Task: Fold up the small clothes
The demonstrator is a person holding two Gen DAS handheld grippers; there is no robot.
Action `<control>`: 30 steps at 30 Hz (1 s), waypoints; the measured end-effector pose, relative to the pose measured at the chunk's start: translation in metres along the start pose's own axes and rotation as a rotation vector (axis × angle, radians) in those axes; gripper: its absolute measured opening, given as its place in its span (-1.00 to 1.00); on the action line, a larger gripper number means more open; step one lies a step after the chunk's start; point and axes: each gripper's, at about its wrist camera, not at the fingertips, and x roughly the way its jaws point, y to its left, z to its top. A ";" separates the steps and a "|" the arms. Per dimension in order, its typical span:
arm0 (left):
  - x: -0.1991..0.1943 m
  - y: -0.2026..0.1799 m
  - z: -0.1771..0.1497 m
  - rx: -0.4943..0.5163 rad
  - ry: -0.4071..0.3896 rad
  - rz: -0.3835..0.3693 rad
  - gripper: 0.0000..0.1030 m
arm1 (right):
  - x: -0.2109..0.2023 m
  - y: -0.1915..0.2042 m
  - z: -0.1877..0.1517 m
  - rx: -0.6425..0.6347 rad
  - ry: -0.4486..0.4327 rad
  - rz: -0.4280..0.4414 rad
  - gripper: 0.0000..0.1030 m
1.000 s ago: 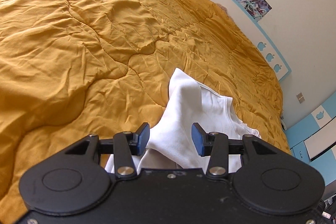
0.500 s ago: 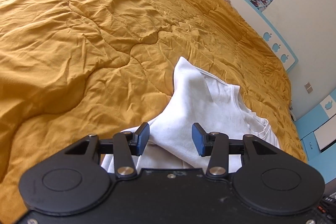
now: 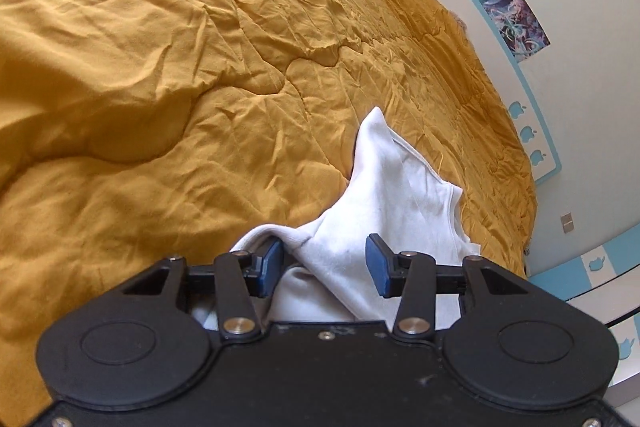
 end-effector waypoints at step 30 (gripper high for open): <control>0.015 -0.072 -0.028 0.412 -0.001 0.093 -0.27 | -0.051 -0.013 -0.066 0.310 0.035 0.001 -0.87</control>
